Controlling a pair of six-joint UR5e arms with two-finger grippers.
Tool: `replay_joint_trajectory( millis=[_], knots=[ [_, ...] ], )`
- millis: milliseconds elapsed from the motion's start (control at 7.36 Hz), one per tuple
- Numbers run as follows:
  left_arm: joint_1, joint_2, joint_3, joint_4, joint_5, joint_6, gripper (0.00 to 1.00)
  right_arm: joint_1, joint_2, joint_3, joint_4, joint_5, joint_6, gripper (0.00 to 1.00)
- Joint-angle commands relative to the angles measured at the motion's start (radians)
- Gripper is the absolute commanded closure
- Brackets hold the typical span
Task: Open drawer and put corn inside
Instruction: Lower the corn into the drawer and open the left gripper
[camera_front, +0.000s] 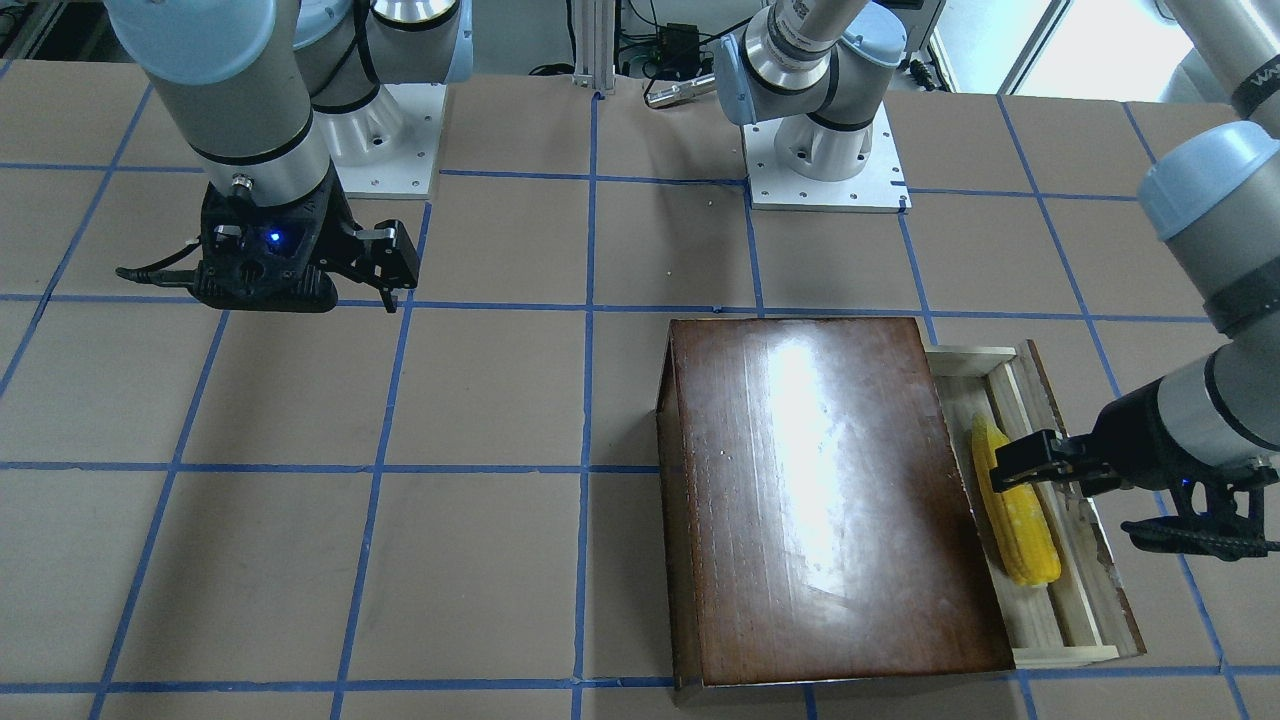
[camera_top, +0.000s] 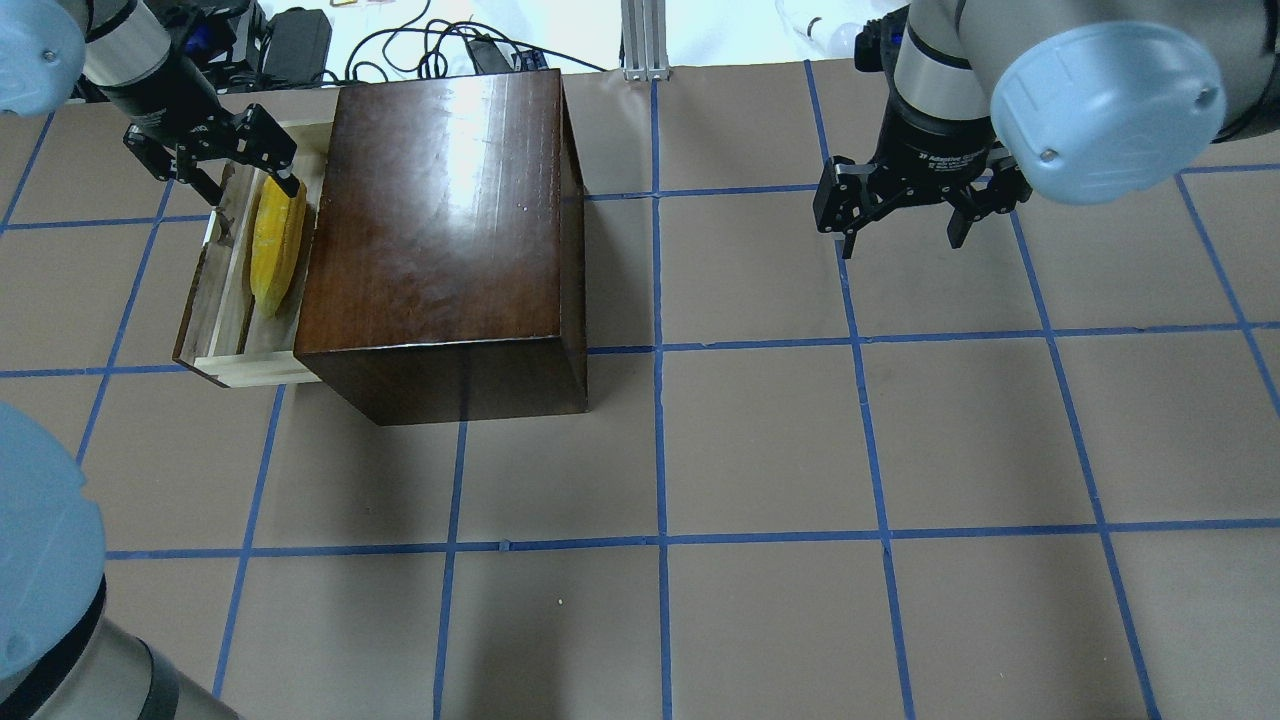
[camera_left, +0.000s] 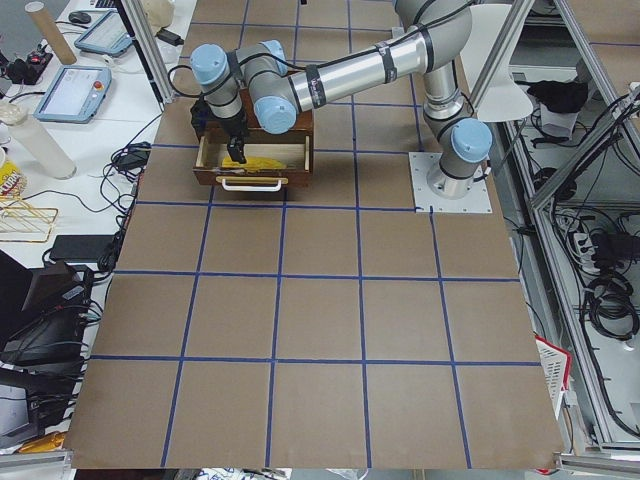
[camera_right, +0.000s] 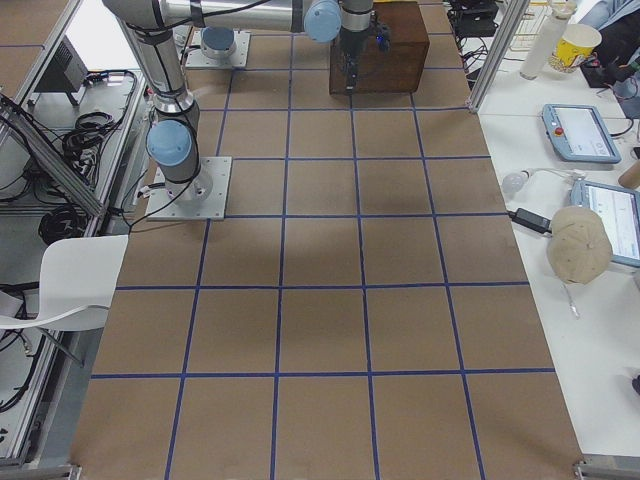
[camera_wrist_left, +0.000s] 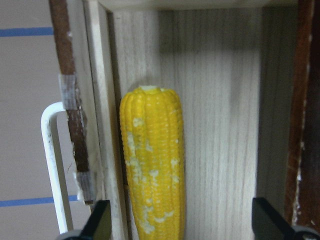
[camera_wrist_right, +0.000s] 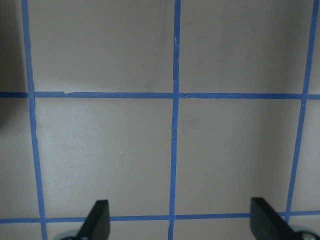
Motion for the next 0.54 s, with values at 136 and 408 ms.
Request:
replay_joint_trajectory(
  millis=[136, 408],
  knots=[
    [-0.122, 0.079, 0.0, -0.058, 0.116, -0.078, 0.0, 0.0, -0.001, 0.0, -0.001, 0.0, 0.0, 0.0],
    [-0.182, 0.109, -0.002, -0.063, 0.099, -0.095, 0.0, 0.0, -0.001, 0.0, -0.001, 0.003, 0.0, 0.0]
  ],
)
